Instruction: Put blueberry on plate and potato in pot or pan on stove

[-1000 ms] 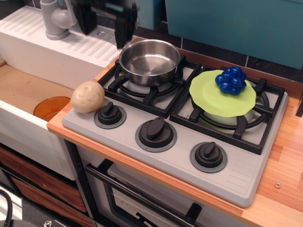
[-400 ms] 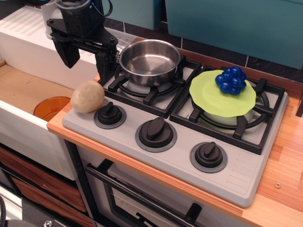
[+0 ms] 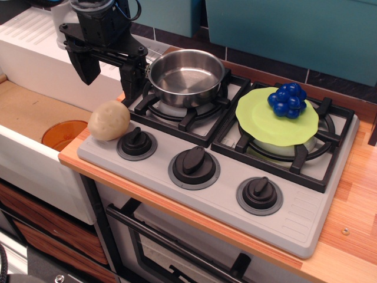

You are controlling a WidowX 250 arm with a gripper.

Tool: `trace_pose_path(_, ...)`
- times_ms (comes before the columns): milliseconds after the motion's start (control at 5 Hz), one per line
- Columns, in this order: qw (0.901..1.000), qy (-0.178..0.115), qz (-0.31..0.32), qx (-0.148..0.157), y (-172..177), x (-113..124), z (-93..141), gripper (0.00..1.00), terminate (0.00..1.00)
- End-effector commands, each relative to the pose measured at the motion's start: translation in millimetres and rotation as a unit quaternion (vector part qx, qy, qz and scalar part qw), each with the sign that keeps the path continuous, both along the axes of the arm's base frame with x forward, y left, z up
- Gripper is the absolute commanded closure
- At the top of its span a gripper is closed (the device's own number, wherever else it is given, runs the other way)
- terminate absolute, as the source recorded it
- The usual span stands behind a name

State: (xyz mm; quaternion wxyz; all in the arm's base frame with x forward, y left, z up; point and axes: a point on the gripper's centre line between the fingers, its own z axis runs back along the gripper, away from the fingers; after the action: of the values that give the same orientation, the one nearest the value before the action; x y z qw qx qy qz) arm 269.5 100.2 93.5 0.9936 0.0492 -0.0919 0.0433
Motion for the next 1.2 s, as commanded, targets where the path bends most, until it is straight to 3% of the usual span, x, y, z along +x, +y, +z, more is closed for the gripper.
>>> trace_pose_path(0,0.9964,-0.075,0.016,0.038,4,19,16,0.0,0.0)
trace_pose_path(200,0.9946,-0.09,-0.007,0.052,17,28,14,0.0,0.0)
trace_pose_path(600,0.9931,-0.079,-0.051,0.07,36,38,11,0.0,0.0)
trace_pose_path(1000,0.9947,-0.073,-0.032,0.065,35,27,-8,0.0,0.0)
